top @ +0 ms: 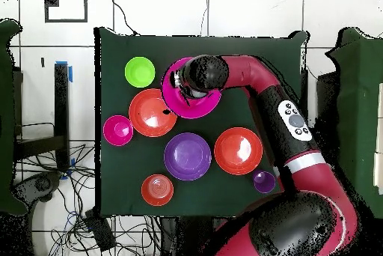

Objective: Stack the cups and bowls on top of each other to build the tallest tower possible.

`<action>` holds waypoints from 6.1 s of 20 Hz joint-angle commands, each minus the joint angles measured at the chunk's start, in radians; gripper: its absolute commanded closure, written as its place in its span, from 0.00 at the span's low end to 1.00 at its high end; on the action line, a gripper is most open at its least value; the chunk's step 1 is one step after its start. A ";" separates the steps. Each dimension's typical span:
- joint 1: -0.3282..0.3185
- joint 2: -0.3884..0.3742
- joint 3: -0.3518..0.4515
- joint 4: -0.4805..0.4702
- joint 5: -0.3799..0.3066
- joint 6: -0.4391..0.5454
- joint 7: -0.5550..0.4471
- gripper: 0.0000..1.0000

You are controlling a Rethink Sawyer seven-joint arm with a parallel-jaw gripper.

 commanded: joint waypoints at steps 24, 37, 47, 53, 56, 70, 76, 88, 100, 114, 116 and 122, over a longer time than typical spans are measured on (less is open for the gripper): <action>0.070 -0.138 -0.083 0.112 -0.161 0.380 -0.344 0.00; 0.102 -0.047 -0.086 0.046 -0.264 0.271 -0.305 0.00; 0.123 -0.015 -0.066 -0.018 -0.321 0.255 -0.340 0.00; 0.139 -0.001 -0.060 -0.024 -0.319 0.241 -0.310 0.00; 0.131 -0.005 -0.058 -0.012 -0.316 0.229 -0.308 0.00; 0.155 -0.013 -0.046 -0.059 -0.286 0.265 -0.264 0.00; 0.166 -0.049 -0.041 -0.082 -0.234 0.272 -0.150 0.00; 0.179 -0.043 -0.066 -0.148 -0.179 0.245 -0.070 0.00; 0.175 -0.053 -0.093 -0.150 -0.177 0.194 -0.022 0.00; 0.166 -0.102 -0.122 -0.111 -0.151 0.253 0.009 0.00; 0.172 -0.124 -0.129 -0.110 -0.141 0.291 0.012 0.00; 0.204 -0.155 -0.156 -0.187 -0.114 0.434 -0.014 0.00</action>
